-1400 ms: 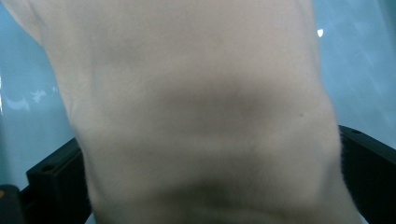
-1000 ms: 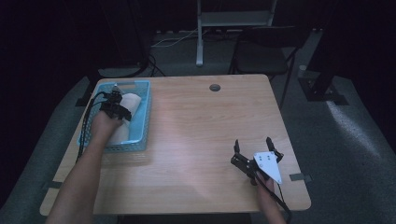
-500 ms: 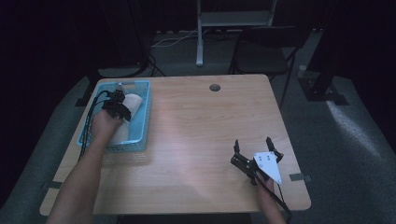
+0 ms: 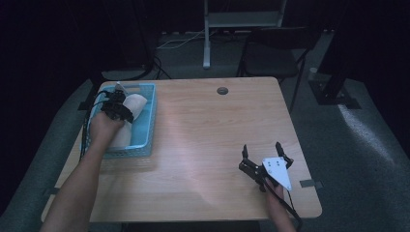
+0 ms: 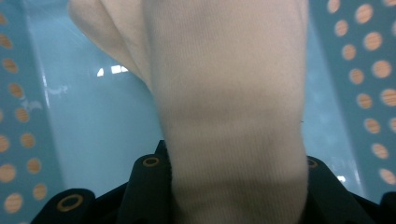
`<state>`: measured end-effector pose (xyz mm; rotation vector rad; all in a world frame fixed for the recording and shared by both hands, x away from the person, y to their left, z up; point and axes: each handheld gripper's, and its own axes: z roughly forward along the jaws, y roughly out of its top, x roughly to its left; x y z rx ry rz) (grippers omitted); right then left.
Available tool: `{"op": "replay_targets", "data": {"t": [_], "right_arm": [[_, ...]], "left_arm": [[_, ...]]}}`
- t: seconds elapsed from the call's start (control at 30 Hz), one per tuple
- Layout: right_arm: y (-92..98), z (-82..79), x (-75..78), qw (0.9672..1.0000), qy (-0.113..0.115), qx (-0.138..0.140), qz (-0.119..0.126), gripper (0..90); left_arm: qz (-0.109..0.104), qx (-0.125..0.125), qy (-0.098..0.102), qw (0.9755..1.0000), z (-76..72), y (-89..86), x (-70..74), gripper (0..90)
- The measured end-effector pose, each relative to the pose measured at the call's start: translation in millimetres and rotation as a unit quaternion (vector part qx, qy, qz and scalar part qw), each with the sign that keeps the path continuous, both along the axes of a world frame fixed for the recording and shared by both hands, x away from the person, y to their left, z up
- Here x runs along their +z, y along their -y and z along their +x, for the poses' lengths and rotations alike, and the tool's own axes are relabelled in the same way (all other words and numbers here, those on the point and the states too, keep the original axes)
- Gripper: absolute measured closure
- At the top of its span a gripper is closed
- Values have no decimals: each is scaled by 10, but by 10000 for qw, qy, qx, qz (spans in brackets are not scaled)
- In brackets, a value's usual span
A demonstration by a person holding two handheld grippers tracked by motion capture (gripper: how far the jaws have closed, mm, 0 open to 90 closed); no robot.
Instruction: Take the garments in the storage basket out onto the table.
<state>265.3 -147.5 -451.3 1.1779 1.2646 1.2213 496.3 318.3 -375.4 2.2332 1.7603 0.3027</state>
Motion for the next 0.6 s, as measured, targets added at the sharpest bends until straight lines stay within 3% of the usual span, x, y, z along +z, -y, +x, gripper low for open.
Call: {"op": "replay_targets", "data": {"t": [0.17, 0.33, 0.6], "right_arm": [[-1, 0, 0, 10000, -4, 5, -4, 1], [-2, -1, 0, 10000, -3, -15, 0, 1], [-5, 1, 1, 10000, -9, -17, -2, 1]], "left_arm": [[-241, 51, 72, 9997, -56, -31, 121, 644], [-238, 75, 131, 9996, -107, -37, 217, 644], [-571, 100, 235, 9980, -164, -94, 347, 644]]}}
